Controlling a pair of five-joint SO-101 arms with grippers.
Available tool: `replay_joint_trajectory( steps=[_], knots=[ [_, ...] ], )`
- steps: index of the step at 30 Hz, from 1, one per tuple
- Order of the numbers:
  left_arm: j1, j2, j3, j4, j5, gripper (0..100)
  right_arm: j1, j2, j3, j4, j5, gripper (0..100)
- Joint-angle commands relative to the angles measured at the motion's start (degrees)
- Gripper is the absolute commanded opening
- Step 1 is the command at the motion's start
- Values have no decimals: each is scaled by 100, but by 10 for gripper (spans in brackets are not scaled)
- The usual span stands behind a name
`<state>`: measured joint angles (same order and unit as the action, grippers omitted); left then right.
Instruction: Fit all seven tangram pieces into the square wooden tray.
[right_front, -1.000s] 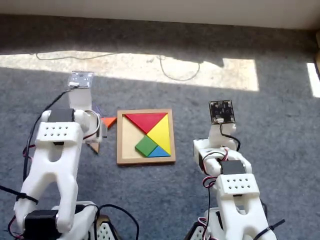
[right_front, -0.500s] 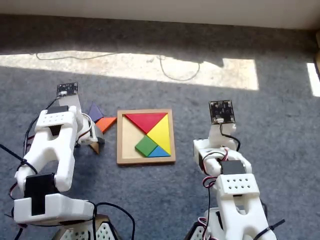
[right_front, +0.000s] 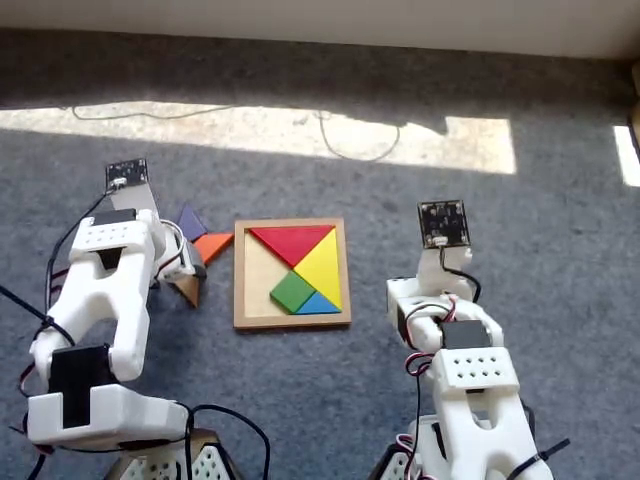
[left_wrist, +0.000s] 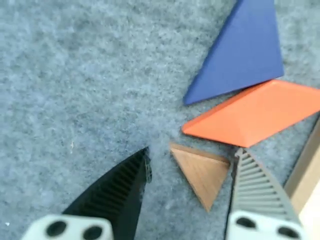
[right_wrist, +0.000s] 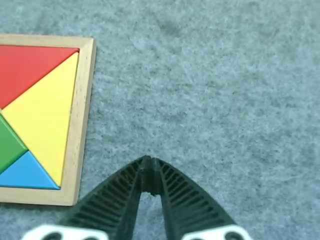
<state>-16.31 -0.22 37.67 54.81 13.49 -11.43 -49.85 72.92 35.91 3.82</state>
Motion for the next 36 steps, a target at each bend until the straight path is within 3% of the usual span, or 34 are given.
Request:
replay_joint_trajectory(
  steps=[1,10,25,36],
  knots=[
    [40,207,-356,-53,44,248,31,-92,4,-119,70,10],
    [136,1156,-1385,826,26,168,31,-92,4,-119,70,10],
    [444,866,-1393,853,-273,168,31,-92,4,-119,70,10],
    [479,-541,-1270,1125,-1670,168,31,-92,4,-119,70,10]
  ],
)
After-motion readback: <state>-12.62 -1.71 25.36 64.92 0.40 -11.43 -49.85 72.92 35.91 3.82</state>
